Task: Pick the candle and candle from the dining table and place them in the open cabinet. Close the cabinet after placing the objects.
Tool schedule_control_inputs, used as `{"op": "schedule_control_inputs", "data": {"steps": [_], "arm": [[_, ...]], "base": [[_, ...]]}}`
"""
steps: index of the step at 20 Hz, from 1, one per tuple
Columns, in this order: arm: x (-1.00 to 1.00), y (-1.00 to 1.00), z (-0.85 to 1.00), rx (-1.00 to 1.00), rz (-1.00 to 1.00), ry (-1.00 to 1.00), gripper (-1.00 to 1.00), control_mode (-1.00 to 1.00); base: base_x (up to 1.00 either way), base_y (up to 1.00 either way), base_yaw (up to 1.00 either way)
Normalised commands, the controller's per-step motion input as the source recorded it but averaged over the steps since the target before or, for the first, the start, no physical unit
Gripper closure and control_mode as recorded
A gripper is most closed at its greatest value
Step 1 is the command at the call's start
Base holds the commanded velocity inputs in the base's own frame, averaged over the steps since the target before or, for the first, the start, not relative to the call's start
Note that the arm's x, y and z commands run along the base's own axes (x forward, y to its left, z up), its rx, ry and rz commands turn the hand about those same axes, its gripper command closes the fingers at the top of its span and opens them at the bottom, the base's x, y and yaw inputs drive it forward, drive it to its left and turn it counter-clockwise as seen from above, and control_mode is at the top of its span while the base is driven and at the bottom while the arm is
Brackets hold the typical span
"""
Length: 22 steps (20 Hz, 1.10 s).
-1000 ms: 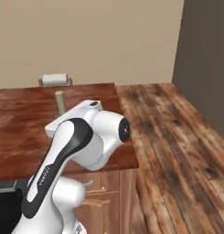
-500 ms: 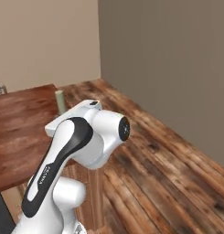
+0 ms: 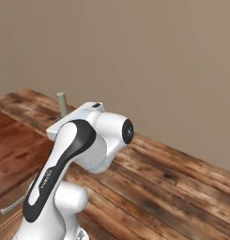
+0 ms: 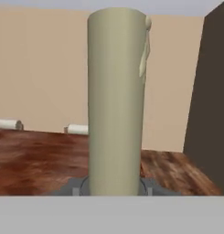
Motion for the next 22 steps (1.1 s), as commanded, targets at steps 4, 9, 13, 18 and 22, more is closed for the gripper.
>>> {"op": "schedule_control_inputs", "data": {"steps": [4,9,13,18,22], "arm": [[0.0,0.0,0.0,0.0,0.0,0.0,1.0,1.0],[0.0,0.0,0.0,0.0,0.0,0.0,1.0,1.0],[0.0,0.0,0.0,0.0,0.0,0.0,1.0,1.0],[0.0,0.0,0.0,0.0,0.0,0.0,1.0,1.0],[0.0,0.0,0.0,0.0,0.0,0.0,1.0,1.0]], "base": [[0.0,0.03,-0.71],[0.02,0.1,-0.72],[0.09,0.14,-0.71],[0.26,0.36,-0.71],[0.42,0.47,-0.68]]}}
